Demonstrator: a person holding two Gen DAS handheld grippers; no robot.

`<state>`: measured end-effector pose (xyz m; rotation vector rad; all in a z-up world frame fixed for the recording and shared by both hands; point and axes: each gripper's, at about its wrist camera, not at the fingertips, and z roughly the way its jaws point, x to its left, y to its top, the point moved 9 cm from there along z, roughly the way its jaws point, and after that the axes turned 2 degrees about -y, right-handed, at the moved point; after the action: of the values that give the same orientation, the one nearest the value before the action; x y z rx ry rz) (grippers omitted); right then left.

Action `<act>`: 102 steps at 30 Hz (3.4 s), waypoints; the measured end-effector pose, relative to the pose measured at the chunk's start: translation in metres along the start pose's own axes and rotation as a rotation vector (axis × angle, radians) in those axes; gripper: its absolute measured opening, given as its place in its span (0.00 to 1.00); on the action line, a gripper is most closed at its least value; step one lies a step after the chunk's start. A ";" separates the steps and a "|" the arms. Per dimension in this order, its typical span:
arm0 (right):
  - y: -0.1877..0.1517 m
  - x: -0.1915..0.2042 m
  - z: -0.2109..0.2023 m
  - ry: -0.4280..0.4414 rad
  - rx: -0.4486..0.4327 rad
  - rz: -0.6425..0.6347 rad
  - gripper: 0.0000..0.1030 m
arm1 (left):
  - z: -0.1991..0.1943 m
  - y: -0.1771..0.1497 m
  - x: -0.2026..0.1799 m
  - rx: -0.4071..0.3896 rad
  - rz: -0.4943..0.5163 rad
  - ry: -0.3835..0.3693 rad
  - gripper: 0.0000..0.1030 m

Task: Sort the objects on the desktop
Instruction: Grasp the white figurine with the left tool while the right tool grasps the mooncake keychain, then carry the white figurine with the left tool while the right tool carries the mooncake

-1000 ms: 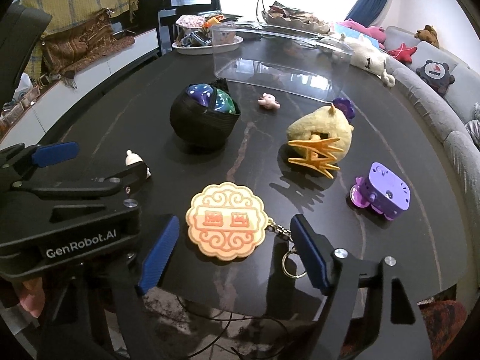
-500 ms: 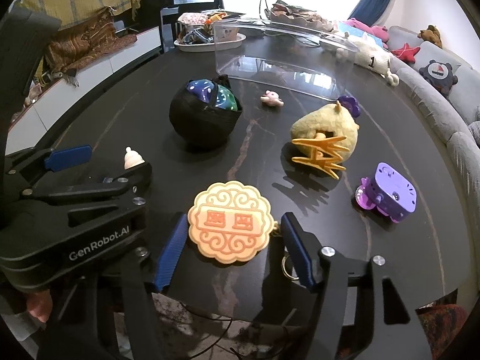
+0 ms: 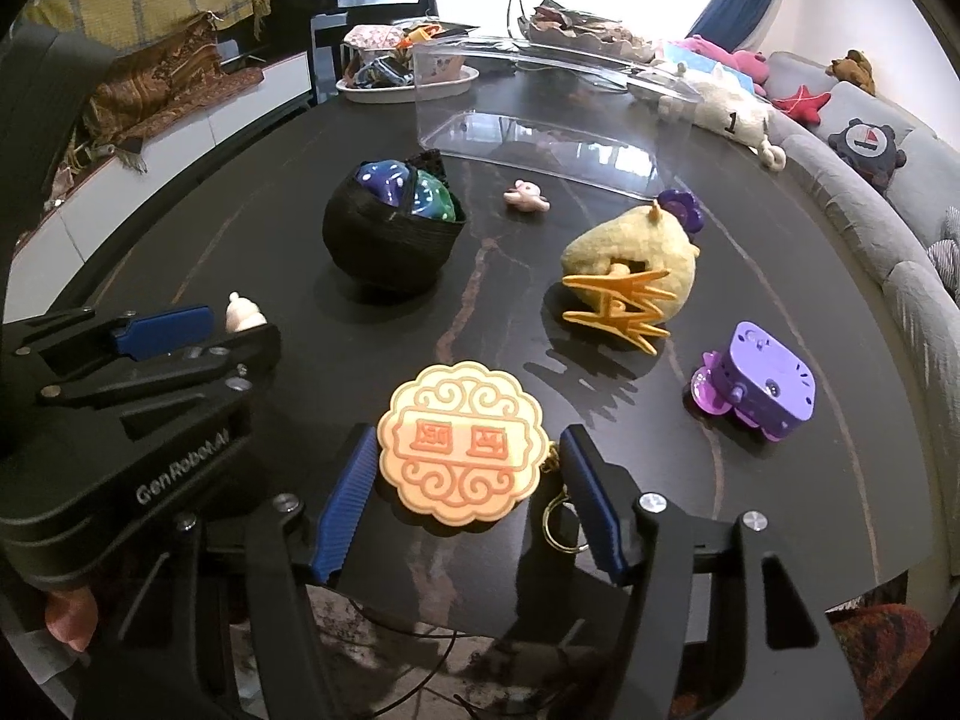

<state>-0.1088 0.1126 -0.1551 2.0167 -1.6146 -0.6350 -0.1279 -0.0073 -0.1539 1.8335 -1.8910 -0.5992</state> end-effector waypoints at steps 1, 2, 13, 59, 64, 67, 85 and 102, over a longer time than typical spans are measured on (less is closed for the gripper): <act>0.001 -0.001 -0.001 -0.002 -0.003 0.002 0.58 | -0.002 0.001 0.001 -0.007 -0.003 0.000 0.28; 0.001 -0.002 -0.002 -0.005 -0.007 0.004 0.58 | -0.003 0.001 0.001 -0.011 -0.005 -0.007 0.26; 0.004 -0.007 -0.007 0.002 -0.015 0.027 0.58 | 0.001 0.004 -0.004 -0.040 0.054 0.039 0.22; 0.018 -0.028 -0.036 -0.015 -0.072 0.106 0.58 | -0.030 0.015 0.002 -0.111 -0.020 0.054 0.27; 0.022 -0.031 -0.044 -0.028 -0.085 0.116 0.58 | -0.042 0.015 0.004 -0.123 -0.030 0.052 0.27; 0.024 -0.032 -0.050 -0.035 -0.092 0.115 0.58 | -0.048 0.016 0.006 -0.121 -0.046 0.041 0.27; 0.043 -0.048 -0.066 -0.031 -0.104 0.166 0.58 | -0.083 0.037 -0.012 -0.162 -0.012 0.024 0.27; 0.084 -0.058 -0.074 -0.038 -0.143 0.168 0.58 | -0.106 0.076 -0.024 -0.226 0.002 0.006 0.27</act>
<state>-0.1381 0.1590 -0.0418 1.7557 -1.6890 -0.7082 -0.1267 0.0180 -0.0235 1.6863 -1.7420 -0.7722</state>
